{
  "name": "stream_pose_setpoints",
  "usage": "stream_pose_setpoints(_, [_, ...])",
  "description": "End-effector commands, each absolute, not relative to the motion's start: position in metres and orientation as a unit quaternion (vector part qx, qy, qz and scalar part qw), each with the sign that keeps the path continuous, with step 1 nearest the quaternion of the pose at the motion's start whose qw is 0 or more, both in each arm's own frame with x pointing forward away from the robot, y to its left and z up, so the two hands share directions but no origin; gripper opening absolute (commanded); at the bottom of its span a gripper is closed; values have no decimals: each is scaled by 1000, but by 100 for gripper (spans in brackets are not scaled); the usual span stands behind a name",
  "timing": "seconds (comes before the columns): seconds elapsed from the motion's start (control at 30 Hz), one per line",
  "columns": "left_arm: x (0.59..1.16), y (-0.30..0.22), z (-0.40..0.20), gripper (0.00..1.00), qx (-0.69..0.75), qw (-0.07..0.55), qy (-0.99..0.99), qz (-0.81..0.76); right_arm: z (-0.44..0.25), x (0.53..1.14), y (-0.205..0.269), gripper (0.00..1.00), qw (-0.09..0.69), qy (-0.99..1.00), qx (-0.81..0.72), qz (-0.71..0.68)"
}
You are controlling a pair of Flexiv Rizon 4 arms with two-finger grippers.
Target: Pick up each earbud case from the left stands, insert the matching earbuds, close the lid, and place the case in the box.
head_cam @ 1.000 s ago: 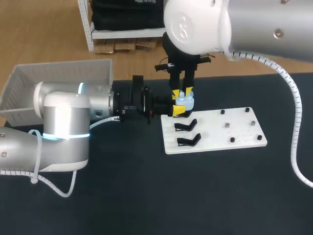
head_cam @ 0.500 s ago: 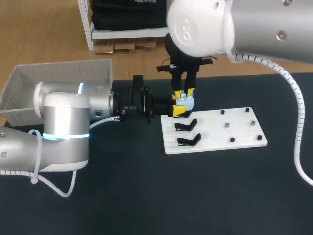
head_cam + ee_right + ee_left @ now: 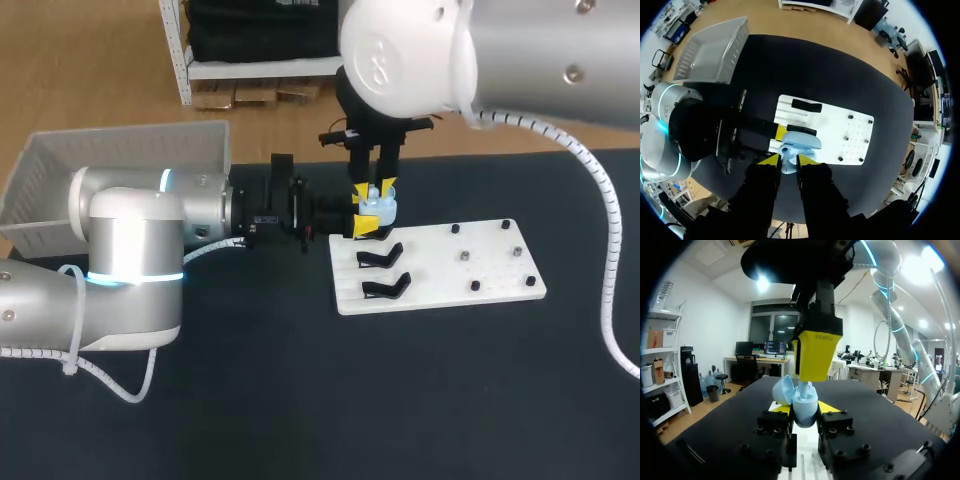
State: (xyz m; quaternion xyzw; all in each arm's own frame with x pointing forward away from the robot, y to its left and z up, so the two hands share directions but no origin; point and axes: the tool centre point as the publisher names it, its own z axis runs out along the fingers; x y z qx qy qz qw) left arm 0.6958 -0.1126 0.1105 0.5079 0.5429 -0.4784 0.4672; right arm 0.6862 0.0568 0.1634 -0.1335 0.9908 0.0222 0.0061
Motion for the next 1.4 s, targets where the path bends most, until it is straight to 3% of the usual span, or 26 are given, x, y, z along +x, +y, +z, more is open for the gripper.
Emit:
stream_pose_setpoints(0.03, [697, -113, 110, 0, 508, 467, 542, -479, 163, 685, 57, 0, 7, 991, -132, 22])
stream_pose_setpoints(1.4, [697, -113, 110, 0, 508, 467, 542, -479, 158, 684, 58, 0, 14, 992, -125, 28])
